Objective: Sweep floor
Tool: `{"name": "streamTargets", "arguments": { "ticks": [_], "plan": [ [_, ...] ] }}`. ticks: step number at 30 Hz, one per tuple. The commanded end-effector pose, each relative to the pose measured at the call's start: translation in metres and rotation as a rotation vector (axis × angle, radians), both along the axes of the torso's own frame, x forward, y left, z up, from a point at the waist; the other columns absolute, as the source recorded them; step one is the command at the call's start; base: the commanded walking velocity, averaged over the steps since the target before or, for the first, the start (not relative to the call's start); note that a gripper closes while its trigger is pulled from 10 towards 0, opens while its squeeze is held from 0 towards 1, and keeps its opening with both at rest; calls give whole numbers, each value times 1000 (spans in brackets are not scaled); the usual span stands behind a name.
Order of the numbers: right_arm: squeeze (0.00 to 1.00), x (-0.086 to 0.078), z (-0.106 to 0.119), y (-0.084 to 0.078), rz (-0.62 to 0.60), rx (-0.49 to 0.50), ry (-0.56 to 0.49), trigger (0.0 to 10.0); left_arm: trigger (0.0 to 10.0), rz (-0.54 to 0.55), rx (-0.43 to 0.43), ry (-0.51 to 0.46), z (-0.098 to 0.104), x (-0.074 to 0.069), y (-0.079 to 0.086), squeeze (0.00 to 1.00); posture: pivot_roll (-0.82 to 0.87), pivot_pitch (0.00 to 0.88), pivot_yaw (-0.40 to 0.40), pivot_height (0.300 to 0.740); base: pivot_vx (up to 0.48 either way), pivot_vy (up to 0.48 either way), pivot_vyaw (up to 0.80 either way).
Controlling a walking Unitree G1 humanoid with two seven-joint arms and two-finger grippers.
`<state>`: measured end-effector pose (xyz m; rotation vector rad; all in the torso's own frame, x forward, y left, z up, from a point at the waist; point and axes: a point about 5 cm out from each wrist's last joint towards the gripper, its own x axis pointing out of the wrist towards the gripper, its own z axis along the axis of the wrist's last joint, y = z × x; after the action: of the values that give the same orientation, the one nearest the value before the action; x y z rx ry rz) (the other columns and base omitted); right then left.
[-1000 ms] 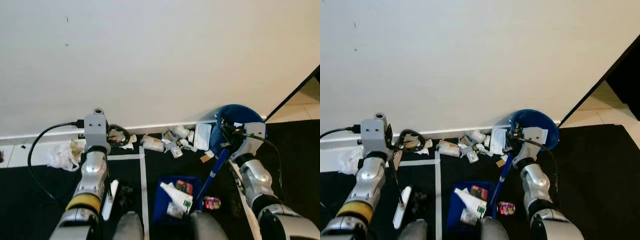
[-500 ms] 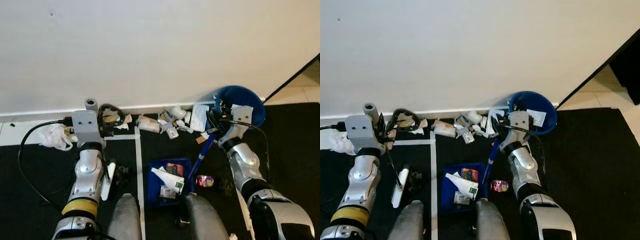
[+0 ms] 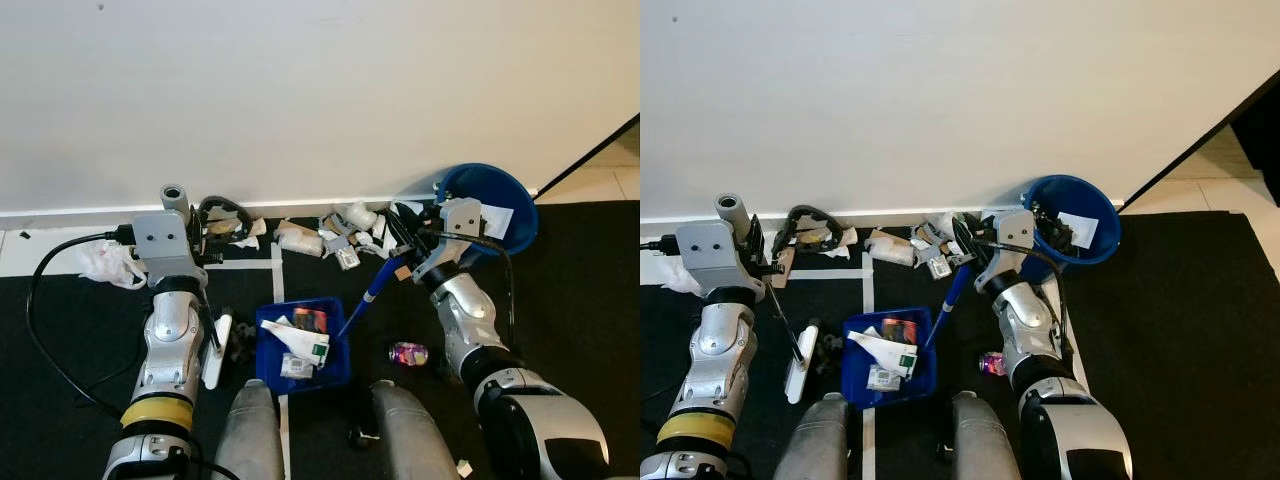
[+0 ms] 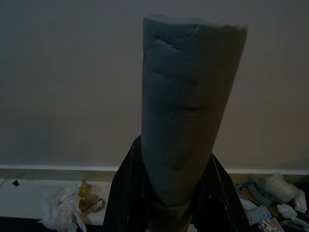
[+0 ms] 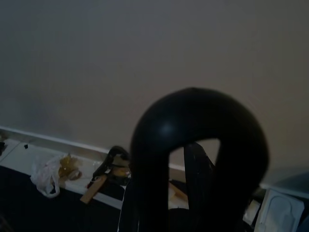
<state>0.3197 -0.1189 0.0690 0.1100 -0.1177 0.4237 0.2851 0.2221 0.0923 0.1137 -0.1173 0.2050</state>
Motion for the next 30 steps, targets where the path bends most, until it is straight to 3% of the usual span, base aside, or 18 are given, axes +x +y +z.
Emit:
{"name": "streamTargets", "arguments": {
  "ticks": [1,5,11,21,22,24,25,26,27,30],
  "plan": [
    [0,-4,-2,-3,-2,-9,-16,0,10000,-8,-46,96,-21,-8,-6,0,137,243,-132,740,0,0,0],
    [0,-4,-1,-2,2,-12,-25,0,10000,-9,-47,97,-21,-8,-6,0,136,241,-130,740,0,0,0],
    [0,-5,4,-3,-10,-114,-95,0,10000,-15,-49,94,-19,-5,-7,0,145,244,-126,740,0,0,0],
    [0,-8,0,-6,-68,-183,-101,0,10000,-31,-44,80,-16,-5,-8,0,155,242,-120,740,0,0,0],
    [0,-8,-1,-6,-75,-187,-101,1059,10000,-32,-43,79,-16,-4,-8,0,156,241,-119,740,0,0,0],
    [0,-8,-1,-6,-84,-195,-102,1059,10000,-33,-42,79,-16,-4,-8,0,156,239,-119,740,0,0,0],
    [0,-8,-2,-5,-89,-203,-98,4863,10000,-35,-41,78,-15,-4,-8,0,157,236,-118,740,0,0,0],
    [0,-9,-3,-4,-93,-210,-96,4863,10000,-36,-41,77,-15,-4,-8,0,157,236,-118,740,0,0,0],
    [0,-10,-5,-3,-95,-220,-90,10000,10000,-40,-37,80,-15,-4,-8,0,157,230,-117,740,0,0,0],
    [0,-11,-7,-2,-100,-237,-86,10000,10000,-45,-33,84,-16,-3,-8,0,157,230,-117,740,0,0,0]
  ]
}}
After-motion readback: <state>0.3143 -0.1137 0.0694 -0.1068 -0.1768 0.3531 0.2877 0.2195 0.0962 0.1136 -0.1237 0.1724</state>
